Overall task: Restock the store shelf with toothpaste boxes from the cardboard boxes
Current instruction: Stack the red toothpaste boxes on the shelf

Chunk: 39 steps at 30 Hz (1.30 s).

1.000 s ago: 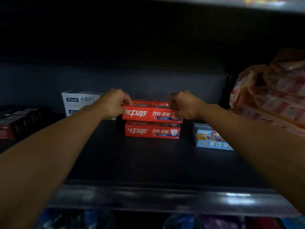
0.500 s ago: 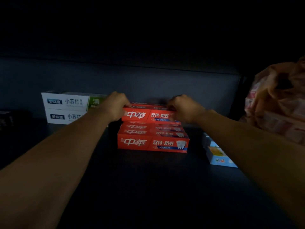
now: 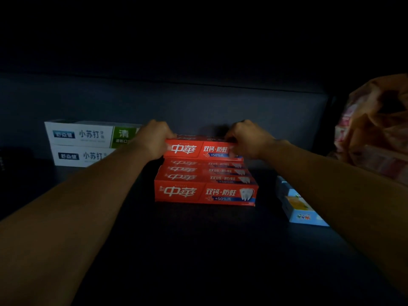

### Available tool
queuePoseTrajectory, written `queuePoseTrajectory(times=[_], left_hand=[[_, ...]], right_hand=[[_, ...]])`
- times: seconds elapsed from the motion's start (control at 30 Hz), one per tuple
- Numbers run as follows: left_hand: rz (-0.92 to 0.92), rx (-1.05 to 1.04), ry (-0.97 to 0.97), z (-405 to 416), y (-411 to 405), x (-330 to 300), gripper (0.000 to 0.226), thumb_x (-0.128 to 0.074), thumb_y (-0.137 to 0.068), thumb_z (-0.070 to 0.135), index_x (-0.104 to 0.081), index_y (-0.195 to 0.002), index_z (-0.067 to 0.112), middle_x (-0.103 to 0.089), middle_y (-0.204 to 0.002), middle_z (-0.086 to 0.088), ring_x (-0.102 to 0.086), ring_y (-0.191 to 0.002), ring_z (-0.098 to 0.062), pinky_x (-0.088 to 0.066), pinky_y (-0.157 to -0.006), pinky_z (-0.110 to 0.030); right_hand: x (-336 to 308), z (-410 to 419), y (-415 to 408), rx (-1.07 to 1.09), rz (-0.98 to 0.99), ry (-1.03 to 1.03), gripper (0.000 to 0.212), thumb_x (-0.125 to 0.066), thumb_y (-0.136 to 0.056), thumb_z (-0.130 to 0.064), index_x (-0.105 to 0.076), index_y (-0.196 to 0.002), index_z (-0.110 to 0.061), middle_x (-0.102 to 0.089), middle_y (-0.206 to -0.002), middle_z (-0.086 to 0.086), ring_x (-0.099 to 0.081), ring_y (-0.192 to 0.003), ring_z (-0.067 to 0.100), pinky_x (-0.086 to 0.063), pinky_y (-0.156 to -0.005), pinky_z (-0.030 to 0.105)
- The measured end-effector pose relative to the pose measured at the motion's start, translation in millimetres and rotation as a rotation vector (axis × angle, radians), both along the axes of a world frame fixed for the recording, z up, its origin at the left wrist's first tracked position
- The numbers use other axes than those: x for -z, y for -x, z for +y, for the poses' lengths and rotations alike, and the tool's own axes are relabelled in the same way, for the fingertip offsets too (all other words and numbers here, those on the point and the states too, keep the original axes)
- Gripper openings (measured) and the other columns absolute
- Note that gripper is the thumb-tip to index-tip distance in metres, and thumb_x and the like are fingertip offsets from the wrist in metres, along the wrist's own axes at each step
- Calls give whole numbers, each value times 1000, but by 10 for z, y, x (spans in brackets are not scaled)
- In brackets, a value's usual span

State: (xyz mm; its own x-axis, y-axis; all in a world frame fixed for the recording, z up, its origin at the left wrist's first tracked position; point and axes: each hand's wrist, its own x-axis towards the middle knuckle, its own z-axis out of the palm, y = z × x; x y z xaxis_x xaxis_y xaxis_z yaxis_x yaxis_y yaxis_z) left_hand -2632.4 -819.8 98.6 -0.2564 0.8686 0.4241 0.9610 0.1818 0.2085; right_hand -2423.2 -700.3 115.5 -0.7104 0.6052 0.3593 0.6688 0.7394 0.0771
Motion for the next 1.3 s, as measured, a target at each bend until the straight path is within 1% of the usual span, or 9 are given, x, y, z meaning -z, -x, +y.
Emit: queuePoseTrajectory(times=[0.17, 0.33, 0.5, 0.67, 0.8, 0.9, 1.03, 1.2, 1.3], left_hand=[[38, 11, 57, -47, -34, -42, 32, -64, -90, 16, -65, -121, 12, -67, -110, -8, -62, -98, -21, -49, -93, -39], [87, 36, 81, -194, -135, -152, 48, -60, -92, 19, -48, -138, 11, -59, -124, -14, -58, -108, -26, -48, -95, -40], [134, 109, 110, -514, -407, -298, 32, -62, -90, 14, -64, -122, 13, -66, -114, -9, -63, -99, -21, -52, -90, -39], [177, 134, 140, -1083, -785, -400, 25, -64, -89, 22, -68, -114, 21, -68, -106, -2, -64, -92, -17, -53, -85, -36], [169, 170, 149, -1745, -1241, -410, 27, -64, -89, 25, -67, -115, 19, -68, -111, -2, -63, -99, -18, -52, -91, -38], [206, 189, 157, -2215, -1492, -422, 30, -65, -87, 26, -66, -117, 23, -67, -112, -2, -62, -99, -21, -50, -90, -36], [195, 198, 157, -2763, -1795, -436, 31, -68, -85, 26, -67, -115, 21, -66, -110, -4, -61, -99, -23, -50, -89, -35], [202, 223, 215, -3246, -2159, -190, 33, -71, -81, 26, -68, -114, 22, -66, -110, -3, -61, -102, -25, -51, -85, -37], [193, 235, 284, -3431, -2302, 76, 23, -70, -78, 21, -71, -101, 21, -68, -100, -5, -62, -95, -25, -53, -79, -38]], right_hand=[[12, -24, -5, 0, -17, -4, 33, -73, -76, -21, -68, -108, -17, -64, -112, 8, -61, -100, 24, -52, -88, 41], [-34, -150, -68, 2, -53, -14, 34, -71, -80, -27, -64, -112, -18, -63, -115, 8, -59, -103, 25, -51, -87, 39], [-141, -458, -215, -8, -75, -40, 38, -70, -82, -26, -62, -117, -17, -62, -119, 9, -59, -105, 27, -51, -88, 40], [-310, -1048, -453, -19, -82, -45, 38, -69, -84, -30, -59, -118, -16, -61, -116, 6, -59, -102, 23, -51, -85, 37], [-421, -1709, -745, -59, -95, -56, 32, -66, -85, -29, -60, -114, -18, -63, -113, 5, -61, -97, 23, -49, -78, 32], [-439, -2183, -974, -93, -92, -73, 30, -63, -86, -26, -60, -114, -18, -62, -114, 6, -60, -100, 26, -51, -80, 36], [-287, -2748, -1275, -106, -91, -41, 39, -64, -84, -27, -59, -122, -21, -60, -124, 7, -56, -111, 31, -49, -89, 39], [156, -3297, -1613, -140, -134, 27, 47, -64, -82, -29, -56, -127, -20, -57, -130, 7, -53, -119, 30, -47, -94, 42], [478, -3561, -1780, -139, -169, 79, 43, -62, -84, -24, -56, -127, -19, -55, -130, 5, -51, -120, 28, -47, -92, 40]])
